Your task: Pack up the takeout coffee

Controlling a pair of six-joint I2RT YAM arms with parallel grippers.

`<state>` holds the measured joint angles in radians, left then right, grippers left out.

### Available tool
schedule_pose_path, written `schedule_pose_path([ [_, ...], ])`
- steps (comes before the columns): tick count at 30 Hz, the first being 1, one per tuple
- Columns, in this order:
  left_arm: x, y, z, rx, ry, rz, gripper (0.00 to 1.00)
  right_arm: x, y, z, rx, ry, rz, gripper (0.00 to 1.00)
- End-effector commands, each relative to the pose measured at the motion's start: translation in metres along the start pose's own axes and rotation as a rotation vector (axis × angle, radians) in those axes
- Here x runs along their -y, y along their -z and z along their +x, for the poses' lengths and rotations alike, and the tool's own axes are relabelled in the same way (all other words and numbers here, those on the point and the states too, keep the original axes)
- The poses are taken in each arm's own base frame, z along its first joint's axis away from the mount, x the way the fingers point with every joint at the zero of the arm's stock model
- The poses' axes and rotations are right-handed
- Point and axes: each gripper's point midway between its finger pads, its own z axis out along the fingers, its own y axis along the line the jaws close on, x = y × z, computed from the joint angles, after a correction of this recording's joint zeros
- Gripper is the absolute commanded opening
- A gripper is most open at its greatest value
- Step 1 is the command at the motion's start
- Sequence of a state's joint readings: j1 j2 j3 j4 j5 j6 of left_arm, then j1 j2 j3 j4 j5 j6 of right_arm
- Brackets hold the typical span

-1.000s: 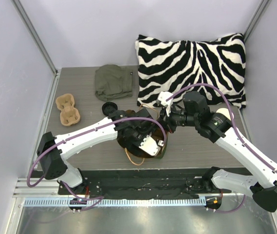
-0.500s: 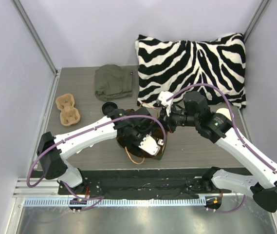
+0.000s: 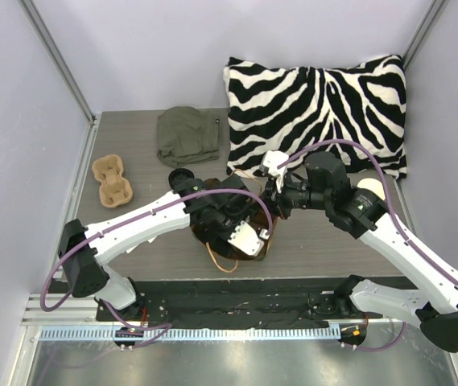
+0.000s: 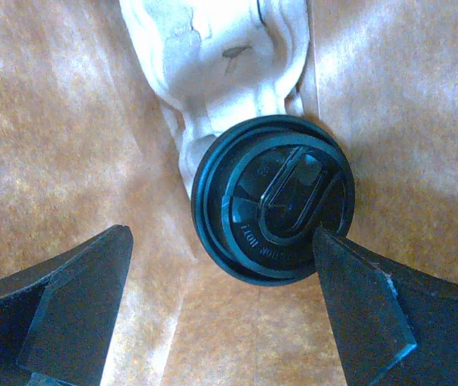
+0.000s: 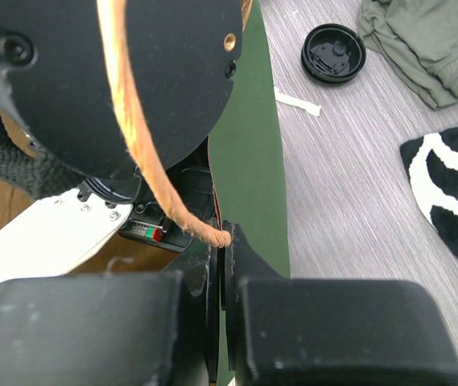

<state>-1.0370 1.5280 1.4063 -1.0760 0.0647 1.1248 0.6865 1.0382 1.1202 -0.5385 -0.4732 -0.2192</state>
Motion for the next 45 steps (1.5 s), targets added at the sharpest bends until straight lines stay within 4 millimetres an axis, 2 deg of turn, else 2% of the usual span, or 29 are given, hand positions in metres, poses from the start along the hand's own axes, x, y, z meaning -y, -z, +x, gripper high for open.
schedule_pose_path([
  [1,-0.036,0.048,-0.034,0.151,-0.093,-0.205,1.0,0.006,-0.004,0.031,-0.112,-0.036,0.032,0.01],
  [8,-0.022,0.037,-0.031,0.13,-0.107,-0.157,1.0,0.011,-0.001,0.017,-0.073,-0.096,0.027,0.01],
  [13,-0.021,0.034,-0.031,0.126,-0.116,-0.149,1.0,0.015,0.002,0.011,-0.052,-0.153,0.012,0.01],
  [23,-0.02,0.034,-0.03,0.119,-0.115,-0.148,0.99,0.021,-0.001,0.012,-0.055,-0.166,-0.002,0.01],
  [29,-0.034,0.046,-0.036,0.134,-0.106,-0.198,0.99,0.021,0.001,0.015,-0.052,-0.109,-0.004,0.01],
  [35,-0.04,0.058,-0.045,0.167,-0.119,-0.206,0.97,0.029,0.003,0.016,-0.059,-0.075,0.039,0.01],
  [45,-0.064,0.084,-0.053,0.185,-0.084,-0.292,0.93,0.038,0.008,0.012,-0.039,-0.012,0.089,0.01],
])
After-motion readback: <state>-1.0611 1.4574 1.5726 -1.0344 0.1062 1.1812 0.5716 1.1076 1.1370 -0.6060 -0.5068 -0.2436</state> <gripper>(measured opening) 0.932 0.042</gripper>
